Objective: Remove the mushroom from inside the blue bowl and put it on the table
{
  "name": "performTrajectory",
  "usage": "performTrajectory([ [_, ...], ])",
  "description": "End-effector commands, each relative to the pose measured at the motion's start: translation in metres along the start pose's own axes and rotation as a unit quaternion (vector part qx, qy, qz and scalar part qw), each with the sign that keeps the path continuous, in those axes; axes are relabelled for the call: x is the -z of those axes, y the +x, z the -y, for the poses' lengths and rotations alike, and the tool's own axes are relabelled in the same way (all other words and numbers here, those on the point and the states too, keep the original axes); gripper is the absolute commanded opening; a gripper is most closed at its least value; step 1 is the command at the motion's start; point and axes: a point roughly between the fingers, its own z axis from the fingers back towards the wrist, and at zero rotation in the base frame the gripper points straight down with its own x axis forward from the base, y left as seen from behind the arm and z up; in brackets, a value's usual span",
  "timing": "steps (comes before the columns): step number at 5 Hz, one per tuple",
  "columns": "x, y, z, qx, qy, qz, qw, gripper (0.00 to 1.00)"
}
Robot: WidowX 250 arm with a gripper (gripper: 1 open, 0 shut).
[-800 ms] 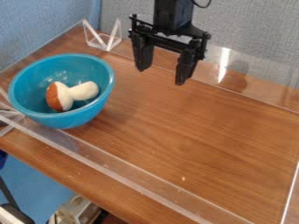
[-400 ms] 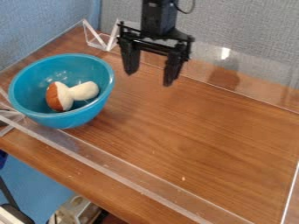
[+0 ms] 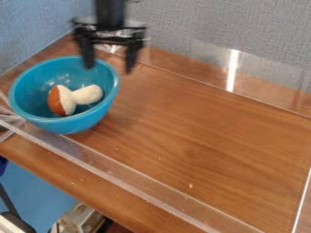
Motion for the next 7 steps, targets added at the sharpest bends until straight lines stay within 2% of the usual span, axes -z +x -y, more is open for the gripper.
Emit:
performTrajectory([
  [1,-0.005,0.012,-0.04,-0.073,-0.012,0.038,0.9965,1.0],
  [2,0.008,0.018,-0.064,-0.13,-0.012,0.043,0.9905,1.0],
  [3,0.012,0.017,-0.065,-0.141,-0.016,0.049,0.9887,1.0],
  [6,-0.002,0.008,-0.049,-0.127,-0.011,0.072,0.9892,1.0],
  [7,-0.001,0.008,-0.046,-0.127,-0.01,0.076,0.989,1.0],
])
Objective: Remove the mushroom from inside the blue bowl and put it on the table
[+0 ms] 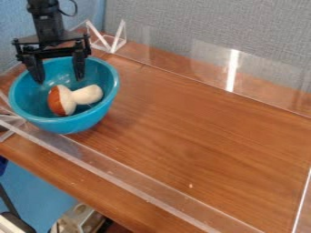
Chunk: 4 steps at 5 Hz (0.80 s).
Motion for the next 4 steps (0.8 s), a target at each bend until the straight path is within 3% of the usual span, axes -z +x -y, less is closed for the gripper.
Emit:
performTrajectory([
  [1,-0.016,0.004,0.004,0.002,-0.002,0.036,0.9993,1.0],
  [4,-0.004,0.007,0.004,0.0,0.0,0.036,0.9993,1.0],
])
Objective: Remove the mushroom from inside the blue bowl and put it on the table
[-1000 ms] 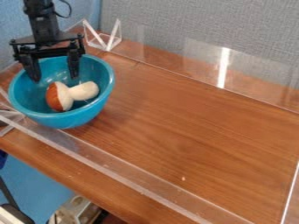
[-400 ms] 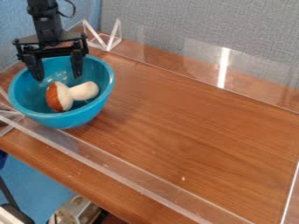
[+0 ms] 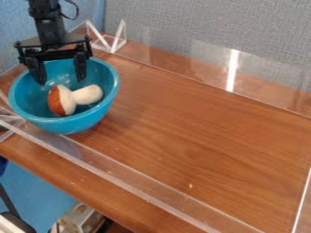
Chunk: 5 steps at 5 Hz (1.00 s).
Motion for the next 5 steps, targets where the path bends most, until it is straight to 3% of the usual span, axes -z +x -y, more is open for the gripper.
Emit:
performTrajectory([
  [1,-0.007,0.003,0.004,0.009,-0.001,0.017,0.9998,1.0],
  [5,-0.027,-0.012,0.01,0.032,-0.01,0.025,0.9991,1.0],
])
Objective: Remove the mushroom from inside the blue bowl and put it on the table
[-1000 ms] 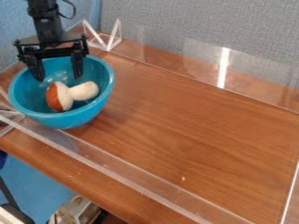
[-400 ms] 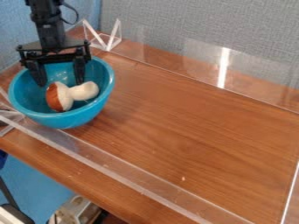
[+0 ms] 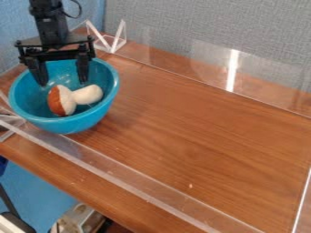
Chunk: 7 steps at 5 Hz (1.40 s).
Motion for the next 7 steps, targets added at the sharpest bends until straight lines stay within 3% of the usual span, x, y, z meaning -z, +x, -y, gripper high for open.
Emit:
performTrajectory([
  [1,-0.008,0.005,0.004,0.008,-0.001,0.023,0.9997,1.0],
  [3,0.012,0.007,0.005,0.012,0.005,0.01,0.9999,1.0],
  [4,0.02,0.008,0.005,0.013,0.006,0.005,0.9999,0.0],
  [6,0.013,0.007,0.008,0.014,0.006,0.008,0.9998,0.0],
  [7,-0.005,0.007,0.01,0.008,0.002,0.018,0.9998,0.0],
])
